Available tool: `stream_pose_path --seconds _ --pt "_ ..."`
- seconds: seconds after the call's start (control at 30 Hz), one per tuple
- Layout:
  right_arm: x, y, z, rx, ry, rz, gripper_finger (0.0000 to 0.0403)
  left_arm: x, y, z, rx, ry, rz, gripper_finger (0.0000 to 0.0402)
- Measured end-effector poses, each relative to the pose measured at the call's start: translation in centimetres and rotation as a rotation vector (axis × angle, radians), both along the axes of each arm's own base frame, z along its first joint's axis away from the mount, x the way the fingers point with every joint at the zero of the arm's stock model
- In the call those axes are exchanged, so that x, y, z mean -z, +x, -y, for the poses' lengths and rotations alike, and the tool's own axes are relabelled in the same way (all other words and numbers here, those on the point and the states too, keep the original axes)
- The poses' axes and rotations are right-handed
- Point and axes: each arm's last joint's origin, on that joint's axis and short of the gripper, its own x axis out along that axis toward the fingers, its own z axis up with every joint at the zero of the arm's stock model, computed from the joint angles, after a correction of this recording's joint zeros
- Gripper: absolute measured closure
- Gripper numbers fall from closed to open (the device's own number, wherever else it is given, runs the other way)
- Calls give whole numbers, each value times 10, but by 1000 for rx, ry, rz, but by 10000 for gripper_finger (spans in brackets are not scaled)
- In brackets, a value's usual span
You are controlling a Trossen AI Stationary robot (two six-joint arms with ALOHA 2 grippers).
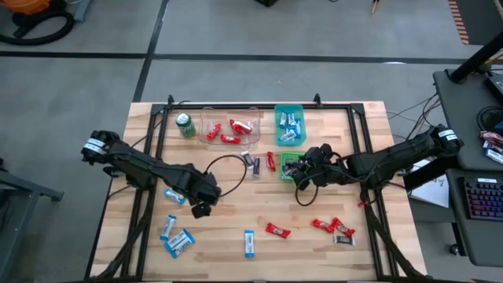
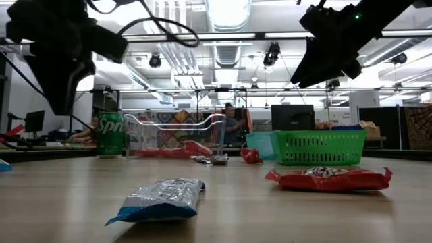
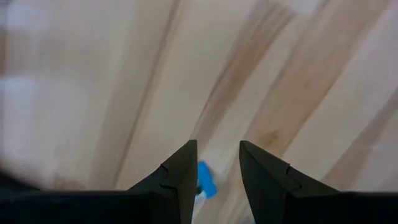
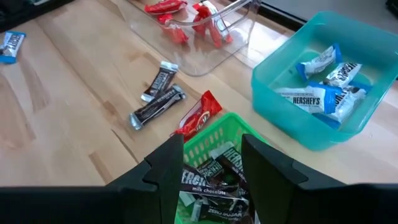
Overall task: Sort candy
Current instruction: Put the white chocolate bar into the blue bin
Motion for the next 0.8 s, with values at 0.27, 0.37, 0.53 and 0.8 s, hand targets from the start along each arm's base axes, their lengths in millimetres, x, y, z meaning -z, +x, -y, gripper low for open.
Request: stream_pose_path --seconds 0.27,0.37,0.53,0.8 --pt "1 -1 0 -4 3 -9 252 8 -13 11 144 -48 -107 299" --pt "2 -1 0 -4 0 -21 252 17 -23 21 320 -41 -146 299" --pt "2 -1 0 -5 0 -21 252 37 -41 22 370 -18 -228 299" --pt "2 -1 0 -6 1 -21 252 69 -59 15 298 -63 -278 299"
